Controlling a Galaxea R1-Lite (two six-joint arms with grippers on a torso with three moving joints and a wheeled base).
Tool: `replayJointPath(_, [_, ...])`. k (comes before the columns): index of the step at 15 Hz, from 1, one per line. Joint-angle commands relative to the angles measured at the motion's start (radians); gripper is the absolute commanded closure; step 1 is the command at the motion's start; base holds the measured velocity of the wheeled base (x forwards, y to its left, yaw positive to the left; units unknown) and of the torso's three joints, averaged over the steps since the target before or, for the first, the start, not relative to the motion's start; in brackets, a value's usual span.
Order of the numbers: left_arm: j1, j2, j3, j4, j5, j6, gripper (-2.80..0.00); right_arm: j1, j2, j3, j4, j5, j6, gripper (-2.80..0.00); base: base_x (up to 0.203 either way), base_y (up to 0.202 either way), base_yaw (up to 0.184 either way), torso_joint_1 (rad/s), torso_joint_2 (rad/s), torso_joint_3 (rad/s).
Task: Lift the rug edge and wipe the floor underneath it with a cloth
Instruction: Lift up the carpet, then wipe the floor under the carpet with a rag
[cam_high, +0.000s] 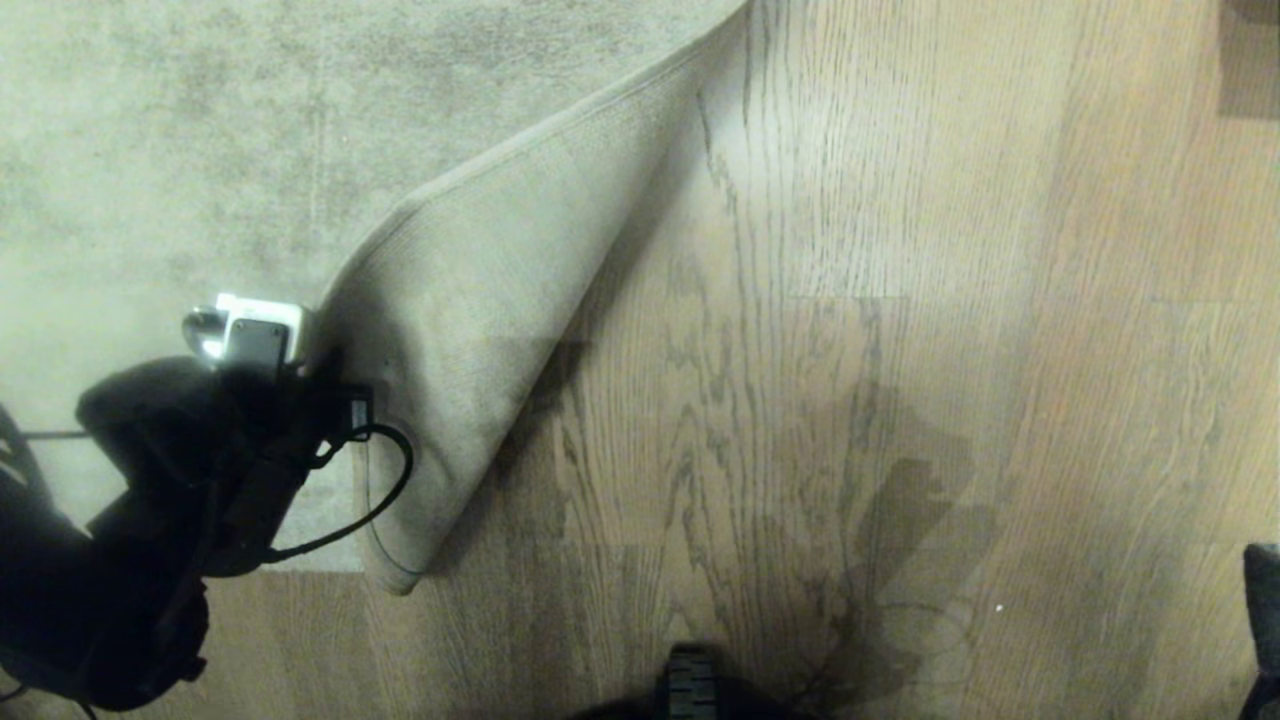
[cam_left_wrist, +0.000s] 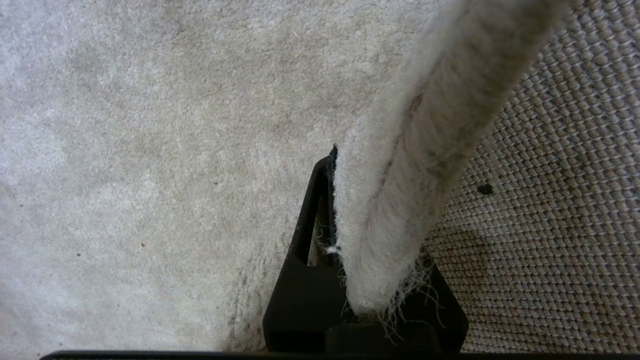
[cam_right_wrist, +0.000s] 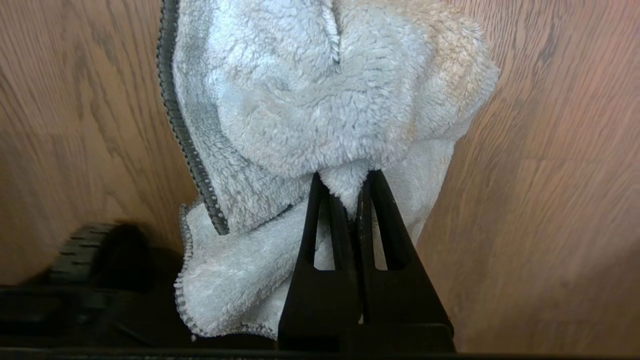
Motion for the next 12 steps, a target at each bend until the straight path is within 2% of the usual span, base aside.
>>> replayJointPath(1, [0.0,0.002,0.001,-0.007,0.001,0.001,0.0,0.0,0.0,0.0,0.009,0.003,-0.025,0.0,0.0,0.0,0.0,0.0,0.0,0.0])
replayJointPath(3, [0.0,0.012,-0.001,-0.007,0.0,0.001,0.0,0.0,0.015,-0.029,0.013,0.016,-0.025,0.0,0.0,0.0,0.0,0.0,0.0,0.0])
replayJointPath(6, [0.0,0.025,-0.001,-0.007,0.001,0.001,0.0,0.002,0.124,-0.106,0.034,0.095,-0.011,0.0,0.0,0.0,0.0,0.0,0.0,0.0])
replayJointPath(9, [0.0,0.042,-0.006,-0.009,0.001,0.001,0.0,0.025,0.297,-0.161,0.02,0.189,-0.009,0.0,0.0,0.0,0.0,0.0,0.0,0.0])
replayJointPath(12, [0.001,0.054,-0.006,-0.009,0.007,0.001,0.0,0.047,0.504,-0.191,-0.061,0.297,-0.021,0.0,0.0,0.0,0.0,0.0,0.0,0.0])
